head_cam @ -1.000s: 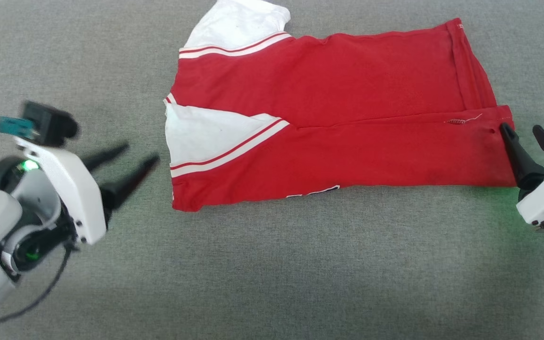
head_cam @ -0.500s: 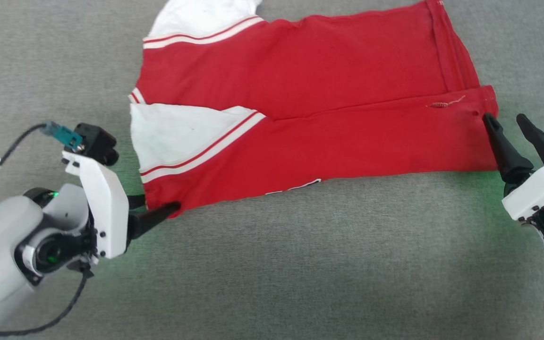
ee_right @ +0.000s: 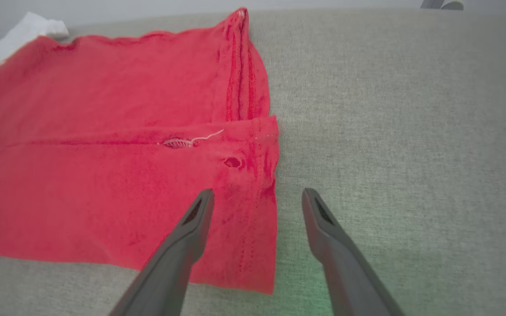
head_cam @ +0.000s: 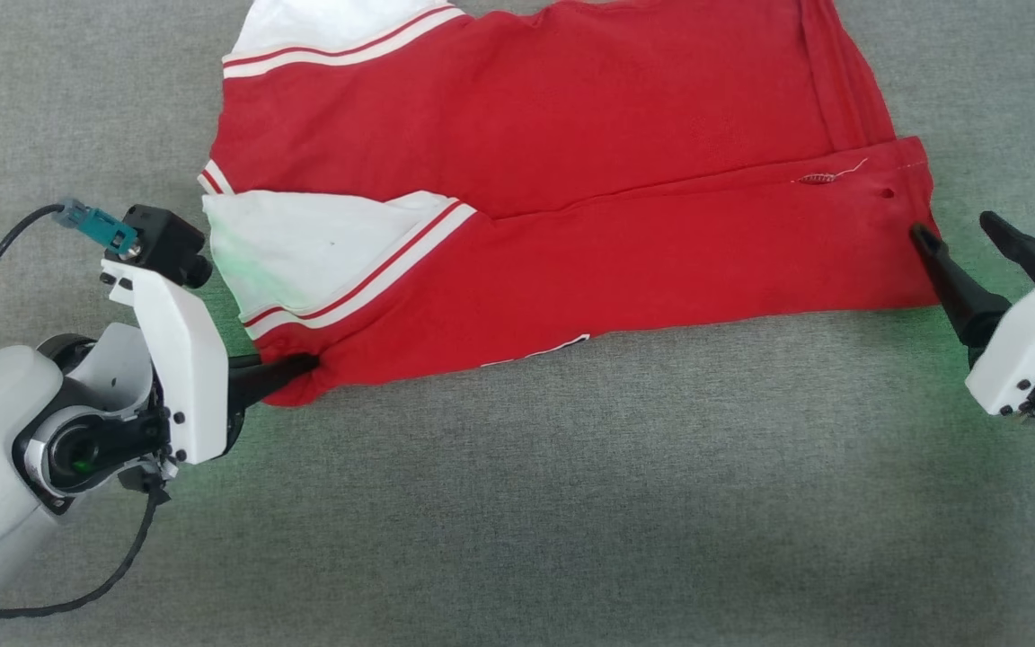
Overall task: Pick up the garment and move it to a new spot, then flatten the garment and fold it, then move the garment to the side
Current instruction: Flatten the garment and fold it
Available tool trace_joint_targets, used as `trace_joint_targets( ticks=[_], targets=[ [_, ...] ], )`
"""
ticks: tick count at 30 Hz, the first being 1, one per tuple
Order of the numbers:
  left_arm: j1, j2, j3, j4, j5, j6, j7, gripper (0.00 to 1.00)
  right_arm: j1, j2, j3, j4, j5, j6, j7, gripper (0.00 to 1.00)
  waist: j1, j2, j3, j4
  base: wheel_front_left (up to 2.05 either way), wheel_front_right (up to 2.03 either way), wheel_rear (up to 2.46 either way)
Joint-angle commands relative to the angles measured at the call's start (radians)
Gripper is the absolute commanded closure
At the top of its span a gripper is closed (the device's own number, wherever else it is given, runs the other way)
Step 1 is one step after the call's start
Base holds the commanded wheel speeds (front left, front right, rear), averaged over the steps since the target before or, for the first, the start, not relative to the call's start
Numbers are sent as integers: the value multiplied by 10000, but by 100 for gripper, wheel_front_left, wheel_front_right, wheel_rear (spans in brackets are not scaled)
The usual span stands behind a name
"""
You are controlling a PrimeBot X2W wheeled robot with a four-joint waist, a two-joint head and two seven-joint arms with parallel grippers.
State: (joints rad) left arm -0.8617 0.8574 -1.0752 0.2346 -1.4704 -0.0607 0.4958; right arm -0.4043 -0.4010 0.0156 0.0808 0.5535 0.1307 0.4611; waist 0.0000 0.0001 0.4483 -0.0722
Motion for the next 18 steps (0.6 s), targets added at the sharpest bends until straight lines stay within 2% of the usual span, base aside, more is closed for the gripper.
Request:
trace_joint_targets(
  ticks=[1,5,11,15,16,17,18],
  targets=[
    [165,-379,-270,43,156,67,-6,100,-185,-137,150,22,28,0,301,0,0,-1,22,22,0,0,0],
    [59,-543,-290,-93,301,-12,-82,100,-671,-969,605,121,-164,-2,1544,0,0,-1,116,224,0,0,0],
    [-135,-852,-322,-71,485,-92,-179,100,-871,-1355,1086,788,495,0,3848,0,0,-1,222,574,0,0,0],
    [-257,-1053,-285,24,554,-158,-281,100,-712,-1359,1297,1061,669,0,4550,0,0,-1,294,729,0,0,0],
    [-282,-1098,-284,47,570,-172,-310,100,-695,-1323,1342,1111,710,0,4561,3,0,-1,307,754,0,0,0],
    [-295,-1143,-274,74,583,-190,-347,100,-677,-1306,1428,1135,750,0,4583,54,0,-1,315,778,0,0,0],
    [-298,-1168,-265,110,598,-202,-394,100,-650,-1276,1497,1157,769,2,4577,100,0,-1,316,793,0,0,0]
  ],
)
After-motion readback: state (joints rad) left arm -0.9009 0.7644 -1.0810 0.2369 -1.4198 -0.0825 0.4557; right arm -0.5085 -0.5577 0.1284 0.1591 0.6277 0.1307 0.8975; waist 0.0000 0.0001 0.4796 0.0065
